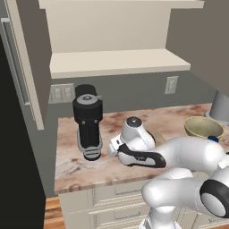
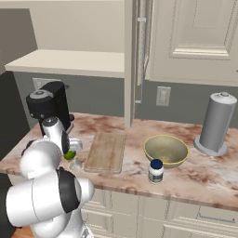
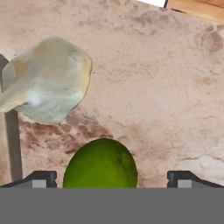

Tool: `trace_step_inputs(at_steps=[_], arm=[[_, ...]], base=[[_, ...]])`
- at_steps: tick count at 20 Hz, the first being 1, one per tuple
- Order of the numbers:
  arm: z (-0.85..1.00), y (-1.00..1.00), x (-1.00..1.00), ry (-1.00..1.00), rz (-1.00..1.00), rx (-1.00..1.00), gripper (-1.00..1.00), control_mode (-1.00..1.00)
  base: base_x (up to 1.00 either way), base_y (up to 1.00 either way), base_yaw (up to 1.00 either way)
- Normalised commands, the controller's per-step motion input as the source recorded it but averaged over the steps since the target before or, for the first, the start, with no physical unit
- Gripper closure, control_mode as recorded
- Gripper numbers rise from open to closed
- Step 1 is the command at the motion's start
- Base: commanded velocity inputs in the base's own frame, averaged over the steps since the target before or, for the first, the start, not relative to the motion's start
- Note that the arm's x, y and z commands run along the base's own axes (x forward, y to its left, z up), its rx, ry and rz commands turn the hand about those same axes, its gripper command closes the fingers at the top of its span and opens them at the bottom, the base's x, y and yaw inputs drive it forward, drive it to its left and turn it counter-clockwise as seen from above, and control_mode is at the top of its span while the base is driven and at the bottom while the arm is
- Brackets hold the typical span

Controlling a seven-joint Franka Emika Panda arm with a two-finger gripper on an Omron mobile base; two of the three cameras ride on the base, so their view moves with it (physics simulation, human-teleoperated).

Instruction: Open the cabinet. Place the bowl and condiment on the counter. Then place the lime and garlic on the cutting board.

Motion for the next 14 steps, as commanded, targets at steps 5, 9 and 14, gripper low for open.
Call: trace_step_inputs(at_steps=[5, 9, 14], arm=[[-0.29, -0.02, 0.01, -0.05, 0.0, -0.04, -1.0, -1.0], [-0.25, -0.08, 0.1, -0.06, 0.0, -0.04, -1.0, -1.0], [-0.17, -0.16, 0.16, -0.07, 0.0, -0.04, -1.0, -1.0]], base=[[0.0, 0.0, 0.0], [0.0, 0.0, 0.0], [0.0, 0.0, 0.0]])
